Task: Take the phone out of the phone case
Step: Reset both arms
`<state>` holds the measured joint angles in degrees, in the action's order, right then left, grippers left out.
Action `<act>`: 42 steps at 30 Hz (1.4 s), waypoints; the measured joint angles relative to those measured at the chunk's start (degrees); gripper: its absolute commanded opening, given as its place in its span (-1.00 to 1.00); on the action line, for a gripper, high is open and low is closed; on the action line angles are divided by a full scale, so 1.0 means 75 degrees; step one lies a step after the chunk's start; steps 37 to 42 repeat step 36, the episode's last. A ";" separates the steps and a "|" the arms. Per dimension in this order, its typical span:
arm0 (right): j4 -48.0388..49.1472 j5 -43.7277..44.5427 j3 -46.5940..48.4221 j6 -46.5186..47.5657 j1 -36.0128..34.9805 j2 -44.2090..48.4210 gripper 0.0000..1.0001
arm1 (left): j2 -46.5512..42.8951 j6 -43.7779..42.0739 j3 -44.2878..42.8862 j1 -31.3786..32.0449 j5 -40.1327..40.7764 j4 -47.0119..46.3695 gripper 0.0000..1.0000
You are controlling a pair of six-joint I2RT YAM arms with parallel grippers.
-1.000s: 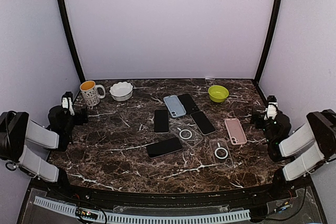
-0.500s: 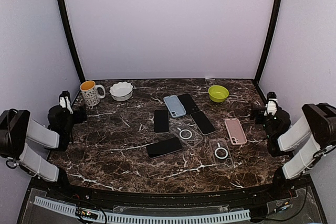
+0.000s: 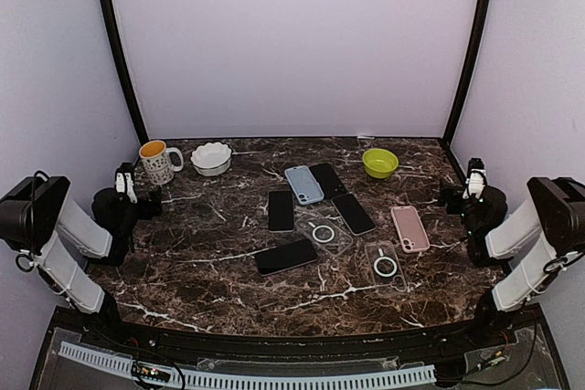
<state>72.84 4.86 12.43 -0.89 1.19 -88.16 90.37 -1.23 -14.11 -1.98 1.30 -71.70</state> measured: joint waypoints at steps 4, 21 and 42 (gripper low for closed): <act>-0.0003 -0.0017 0.0000 -0.0015 0.0000 0.0000 0.97 | 0.0000 -0.0134 -0.0020 0.0032 -0.0117 -0.0064 0.97; -0.0093 0.0035 0.0015 -0.0096 0.0000 0.0000 0.97 | 0.0000 -0.0364 -0.0114 0.0052 -0.0574 -0.0032 0.98; -0.0291 -0.0032 0.0140 -0.0175 0.0087 -0.0003 0.97 | 0.0000 -0.0382 -0.0114 0.0052 -0.0577 -0.0032 0.98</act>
